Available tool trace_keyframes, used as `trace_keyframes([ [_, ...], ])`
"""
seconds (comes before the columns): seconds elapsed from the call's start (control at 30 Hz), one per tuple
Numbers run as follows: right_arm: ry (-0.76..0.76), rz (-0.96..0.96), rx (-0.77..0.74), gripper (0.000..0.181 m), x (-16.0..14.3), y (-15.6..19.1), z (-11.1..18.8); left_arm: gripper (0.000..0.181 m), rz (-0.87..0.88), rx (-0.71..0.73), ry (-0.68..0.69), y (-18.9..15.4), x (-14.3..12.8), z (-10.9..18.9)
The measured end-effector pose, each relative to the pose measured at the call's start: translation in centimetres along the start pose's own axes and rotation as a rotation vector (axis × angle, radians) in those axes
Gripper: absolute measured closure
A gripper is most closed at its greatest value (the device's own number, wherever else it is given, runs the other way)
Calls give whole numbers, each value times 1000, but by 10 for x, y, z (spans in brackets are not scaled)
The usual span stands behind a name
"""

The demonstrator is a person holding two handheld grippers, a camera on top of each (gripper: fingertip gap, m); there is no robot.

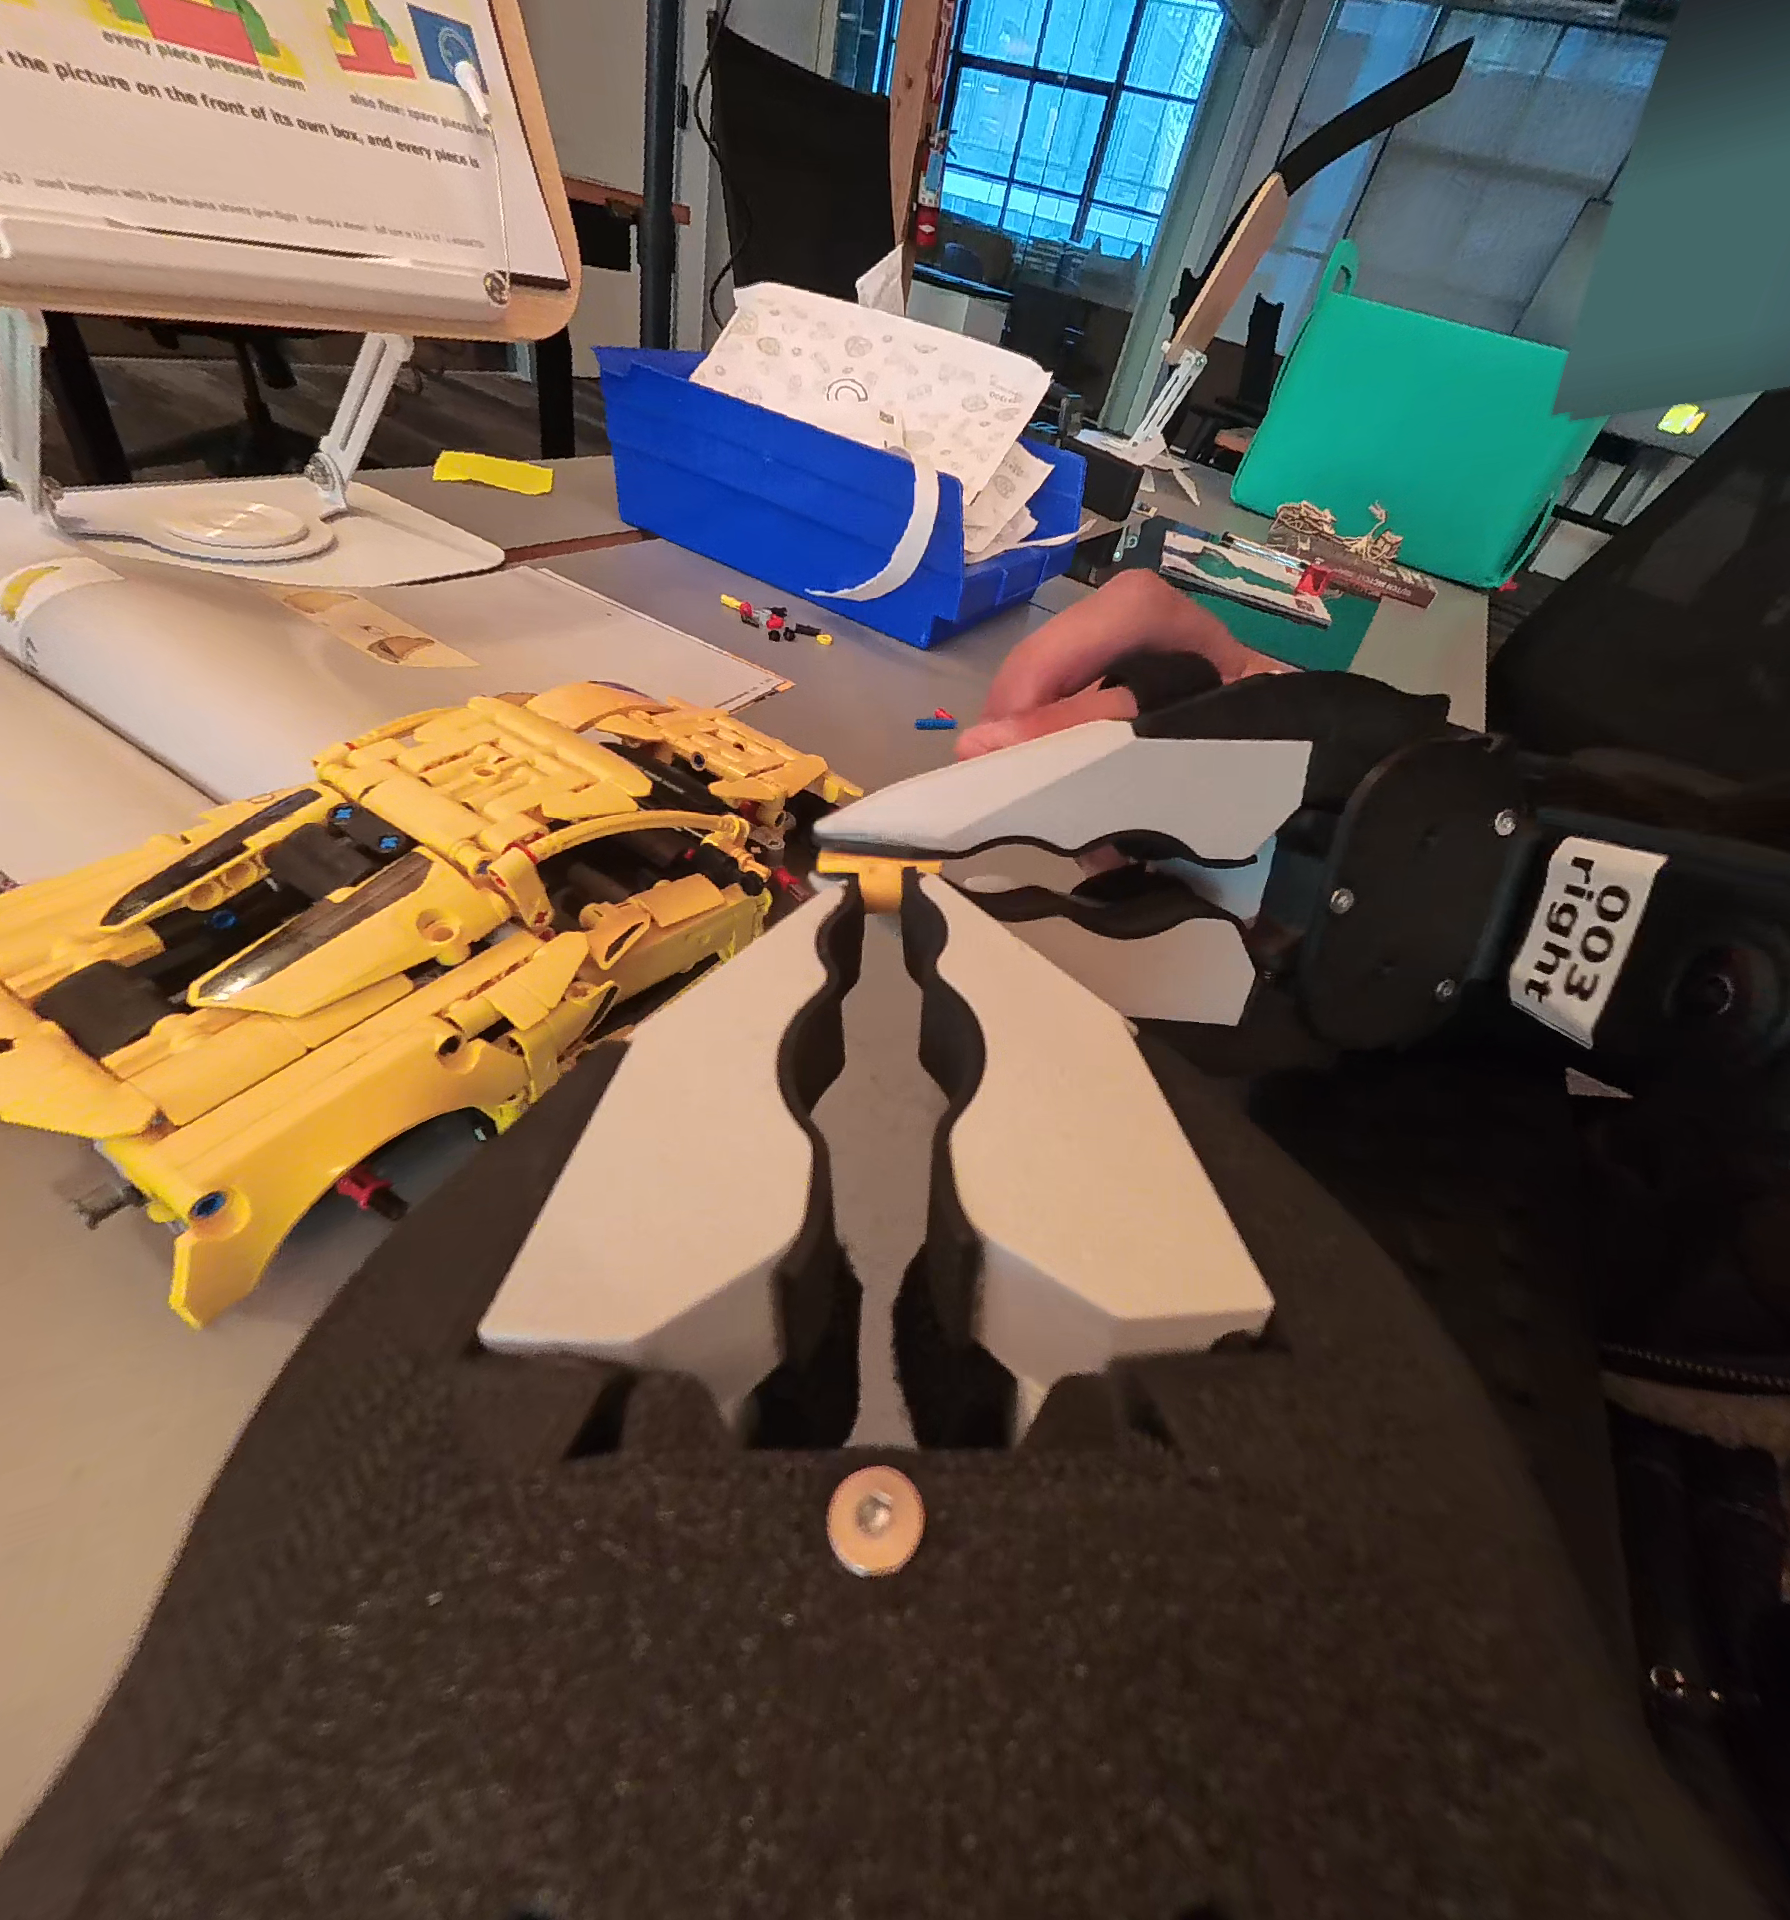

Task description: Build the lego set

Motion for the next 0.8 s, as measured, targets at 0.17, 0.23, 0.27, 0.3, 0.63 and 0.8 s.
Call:
trace_keyframes([
  [0.17,-2,-11,3,180,0,0,0,174,2,-2,-4,0,0,0],
  [0.23,-9,-22,8,180,1,-1,1,174,0,-5,-8,-1,0,1],
  [0.27,-11,-40,21,180,1,-1,0,174,-2,-3,-5,-1,0,1],
  [0.3,-17,-57,41,180,0,-1,1,174,-4,-4,-1,-1,0,1],
  [0.63,-70,-2,69,180,-4,-3,3,174,-2,-23,5,-3,-1,0],
  [0.8,-56,-71,67,180,-2,-3,3,175,15,-32,-1,-1,-1,0],
])
Point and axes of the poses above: each gripper's, where its closed fingertips meet, z back along the fingers, x out of its top, y = z × x across the jaws, the point moved 8 cm from there along z, back along the fingers, and after that the axes turned 4 degrees about -z, right-handed, at the moved point
